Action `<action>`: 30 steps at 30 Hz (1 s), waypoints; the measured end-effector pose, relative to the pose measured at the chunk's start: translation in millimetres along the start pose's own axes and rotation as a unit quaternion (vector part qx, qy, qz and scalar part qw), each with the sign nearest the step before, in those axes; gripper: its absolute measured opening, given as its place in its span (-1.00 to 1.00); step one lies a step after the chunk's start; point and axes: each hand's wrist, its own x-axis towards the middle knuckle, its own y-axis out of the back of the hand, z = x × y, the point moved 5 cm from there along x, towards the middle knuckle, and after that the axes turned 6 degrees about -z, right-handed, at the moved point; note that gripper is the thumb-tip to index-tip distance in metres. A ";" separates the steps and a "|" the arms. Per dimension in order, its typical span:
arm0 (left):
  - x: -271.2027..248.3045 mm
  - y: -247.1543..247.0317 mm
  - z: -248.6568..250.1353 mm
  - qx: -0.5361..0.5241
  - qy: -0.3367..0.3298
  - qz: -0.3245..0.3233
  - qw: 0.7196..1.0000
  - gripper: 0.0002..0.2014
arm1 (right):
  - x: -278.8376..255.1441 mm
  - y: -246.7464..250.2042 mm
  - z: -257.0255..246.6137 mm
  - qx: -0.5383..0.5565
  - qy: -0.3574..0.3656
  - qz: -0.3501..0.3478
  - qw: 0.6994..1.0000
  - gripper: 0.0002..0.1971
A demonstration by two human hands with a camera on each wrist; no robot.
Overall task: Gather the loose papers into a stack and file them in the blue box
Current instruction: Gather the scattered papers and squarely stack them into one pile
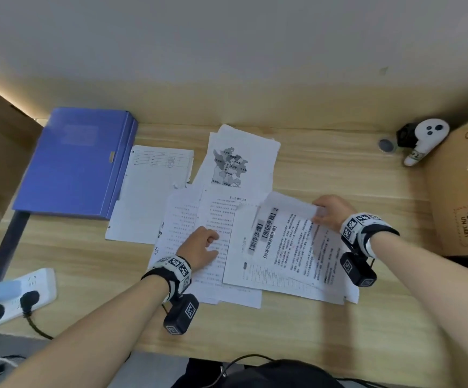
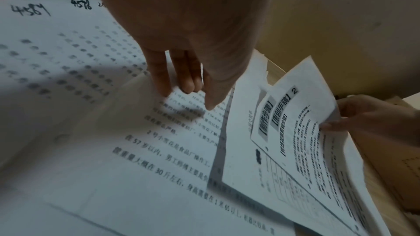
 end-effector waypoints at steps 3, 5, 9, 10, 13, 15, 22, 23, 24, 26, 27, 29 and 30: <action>2.6 -0.8 -0.8 0.005 0.010 0.003 1.000 -0.66 | 5.3 -9.0 -10.4 -0.029 0.018 0.012 0.999 -0.49; 4.2 -1.5 0.7 0.008 0.012 0.003 1.000 -0.66 | 6.0 -16.7 -16.4 -0.037 0.030 0.001 0.999 -0.38; 6.2 -5.2 3.1 0.042 0.015 0.004 0.999 -0.60 | 6.7 -30.7 -29.6 -0.072 0.047 -0.004 0.996 -0.25; 6.2 -6.0 3.6 0.049 0.016 0.007 0.999 -0.58 | 7.1 -33.0 -30.3 -0.070 0.032 -0.007 0.997 -0.27; 7.5 -6.1 6.0 0.057 0.017 0.014 0.998 -0.57 | 6.1 -38.8 -32.8 -0.138 0.008 -0.029 0.990 -0.56; 8.6 -6.3 6.9 0.066 0.018 0.012 0.998 -0.57 | 3.0 -41.7 -33.1 -0.155 0.006 -0.036 0.987 -0.68; 9.7 -1.6 10.1 0.055 0.013 -0.013 0.998 -0.67 | -18.3 -37.0 -22.1 0.064 0.010 0.014 0.998 -0.89; 10.5 1.4 10.4 0.039 0.016 -0.022 0.999 -0.73 | -22.7 -33.9 -20.1 0.091 0.004 0.038 0.995 -0.87; 11.8 6.3 10.1 0.014 0.018 -0.031 0.999 -0.78 | -26.8 -30.6 -18.6 0.118 -0.005 0.062 0.991 -0.85; 13.7 18.5 6.9 -0.062 0.032 -0.052 0.996 -0.82 | -37.0 -23.7 -21.4 0.189 -0.022 0.095 0.977 -0.89; 14.1 26.6 3.0 -0.107 0.039 -0.055 0.992 -0.83 | -41.0 -22.8 -25.1 0.231 -0.034 0.103 0.967 -0.86; 13.8 46.7 -9.0 -0.173 0.056 -0.016 0.983 -0.81 | -48.0 -27.7 -36.2 0.293 -0.061 0.110 0.948 -0.63; 11.8 60.3 -16.8 -0.166 0.063 0.033 0.984 -0.79 | -50.2 -33.1 -44.0 0.314 -0.071 0.108 0.941 -0.56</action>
